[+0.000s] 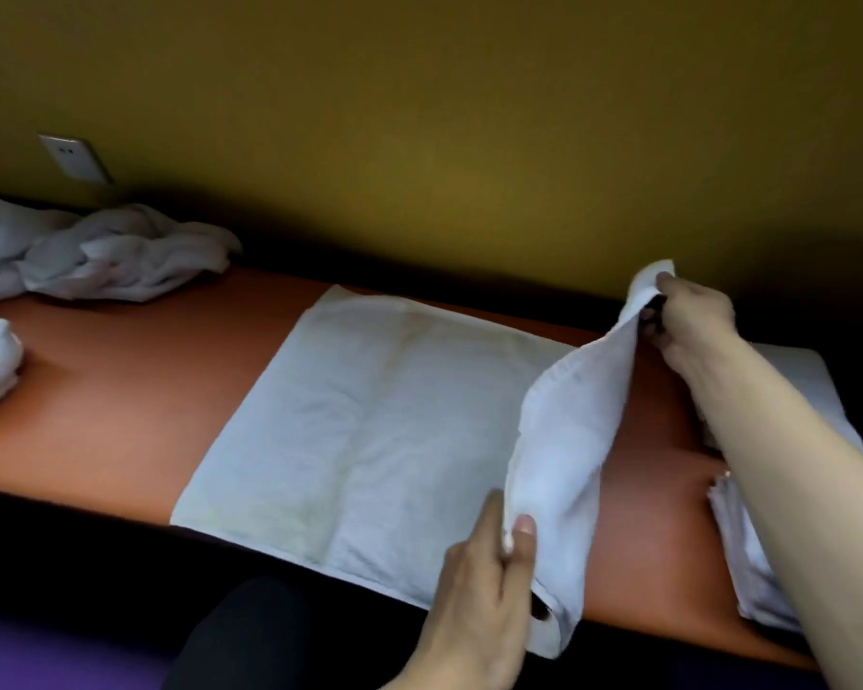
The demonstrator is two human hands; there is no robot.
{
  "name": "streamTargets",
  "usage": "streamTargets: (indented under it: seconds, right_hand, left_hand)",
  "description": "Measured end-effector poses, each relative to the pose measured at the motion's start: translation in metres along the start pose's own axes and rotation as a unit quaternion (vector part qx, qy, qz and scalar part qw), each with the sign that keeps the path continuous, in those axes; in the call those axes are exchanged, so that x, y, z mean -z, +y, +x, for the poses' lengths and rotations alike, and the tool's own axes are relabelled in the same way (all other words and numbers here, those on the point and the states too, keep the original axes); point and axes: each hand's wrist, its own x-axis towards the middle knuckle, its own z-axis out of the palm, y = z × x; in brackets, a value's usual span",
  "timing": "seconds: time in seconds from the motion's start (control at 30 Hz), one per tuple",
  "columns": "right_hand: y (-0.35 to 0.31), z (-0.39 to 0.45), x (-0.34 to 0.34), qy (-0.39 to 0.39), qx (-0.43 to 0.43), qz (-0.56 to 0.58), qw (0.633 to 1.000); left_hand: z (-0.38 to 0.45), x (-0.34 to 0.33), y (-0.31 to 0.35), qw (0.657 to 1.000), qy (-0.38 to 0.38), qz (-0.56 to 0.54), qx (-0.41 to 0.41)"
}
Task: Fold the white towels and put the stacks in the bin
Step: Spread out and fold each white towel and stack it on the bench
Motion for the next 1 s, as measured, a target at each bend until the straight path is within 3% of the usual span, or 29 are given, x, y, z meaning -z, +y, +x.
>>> streamTargets:
  seconds: [0.3, 0.6, 0.83, 1.0]
  right_hand:
    - [0.005, -0.064, -0.159, -0.102, 0.036, -0.075, 0.991]
    - [0.030, -0.100, -0.274, -0.164, 0.063, -0.158, 0.972]
    - [0.047, -0.110, -0.312, -0.227, 0.064, -0.182, 0.955]
    - [0.092, -0.130, -0.261, -0.249, 0.058, -0.176, 0.951]
  left_hand:
    - [0.009, 0.127, -0.045, 0.988, 0.115, -0.094, 0.043]
    - [0.014, 0.212, -0.106, 0.971, 0.218, -0.019, 0.093]
    - [0.019, 0.239, -0.130, 0.959, 0.235, -0.002, 0.157]
    - [0.026, 0.247, -0.162, 0.937, 0.227, 0.109, 0.242]
